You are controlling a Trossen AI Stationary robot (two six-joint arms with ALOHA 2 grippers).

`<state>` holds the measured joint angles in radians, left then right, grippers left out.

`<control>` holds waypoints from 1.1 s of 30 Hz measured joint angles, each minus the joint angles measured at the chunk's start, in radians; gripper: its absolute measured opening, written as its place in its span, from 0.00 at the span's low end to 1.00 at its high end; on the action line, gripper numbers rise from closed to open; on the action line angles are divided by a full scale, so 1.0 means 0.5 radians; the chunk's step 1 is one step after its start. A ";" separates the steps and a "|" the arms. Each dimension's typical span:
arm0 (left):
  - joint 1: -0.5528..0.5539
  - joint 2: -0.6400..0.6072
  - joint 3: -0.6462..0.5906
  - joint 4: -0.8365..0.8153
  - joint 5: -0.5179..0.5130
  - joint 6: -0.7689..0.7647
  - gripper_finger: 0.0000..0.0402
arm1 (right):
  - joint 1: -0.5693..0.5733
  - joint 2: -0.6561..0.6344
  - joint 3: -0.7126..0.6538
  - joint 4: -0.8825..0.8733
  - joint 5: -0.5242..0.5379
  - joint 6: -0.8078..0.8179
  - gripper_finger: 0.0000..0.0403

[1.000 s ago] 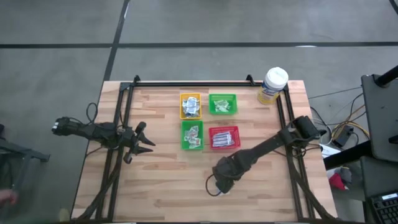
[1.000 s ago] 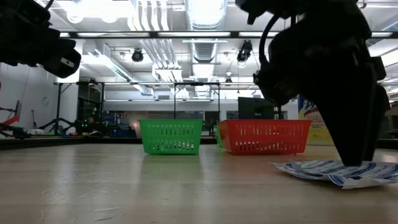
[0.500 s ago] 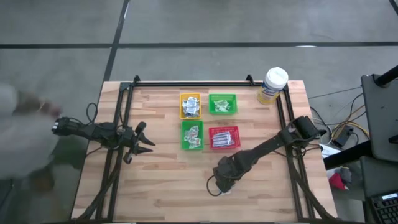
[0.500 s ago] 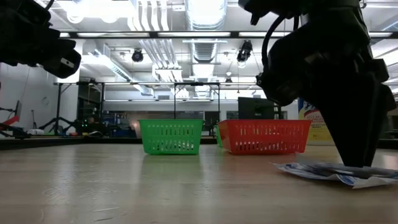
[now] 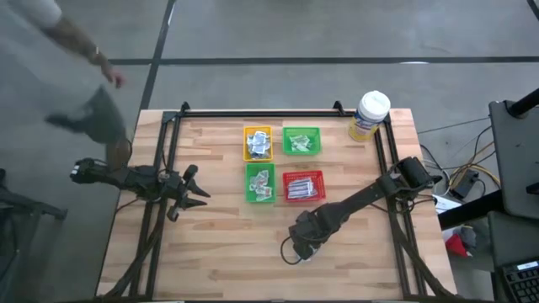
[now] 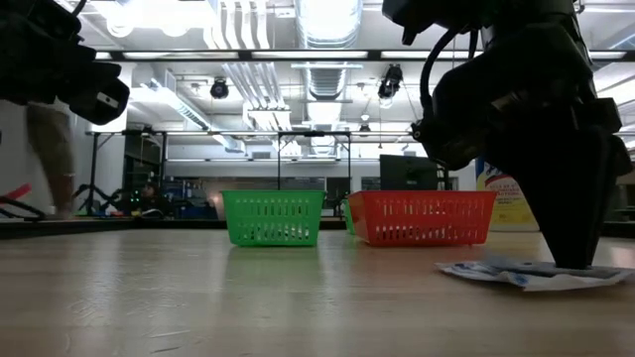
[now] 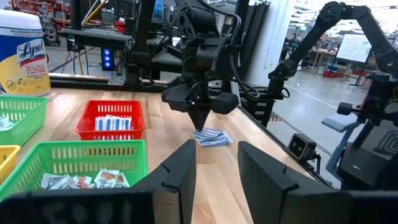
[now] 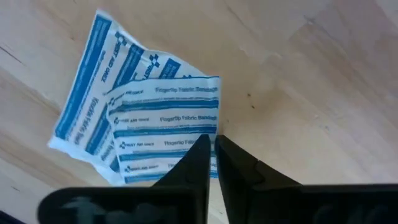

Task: Pick & Place First Aid Supplies
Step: Put the blue bandage pack into the red bin

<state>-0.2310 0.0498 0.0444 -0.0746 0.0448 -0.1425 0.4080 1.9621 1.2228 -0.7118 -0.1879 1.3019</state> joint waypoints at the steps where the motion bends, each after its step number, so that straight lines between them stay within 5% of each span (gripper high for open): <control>1: 0.000 0.000 0.000 0.000 0.000 0.000 0.29 | 0.000 -0.001 0.000 -0.006 0.000 -0.001 0.04; 23: 0.000 0.000 0.000 0.000 0.000 0.002 0.29 | -0.001 -0.311 -0.004 -0.118 0.018 -0.405 0.02; 33: 0.000 0.000 0.000 0.000 0.000 0.001 0.29 | -0.014 -0.339 -0.002 0.325 0.158 -0.510 0.02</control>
<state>-0.2310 0.0498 0.0444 -0.0746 0.0448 -0.1421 0.4011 1.7927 1.2217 -0.5493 -0.1087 1.0470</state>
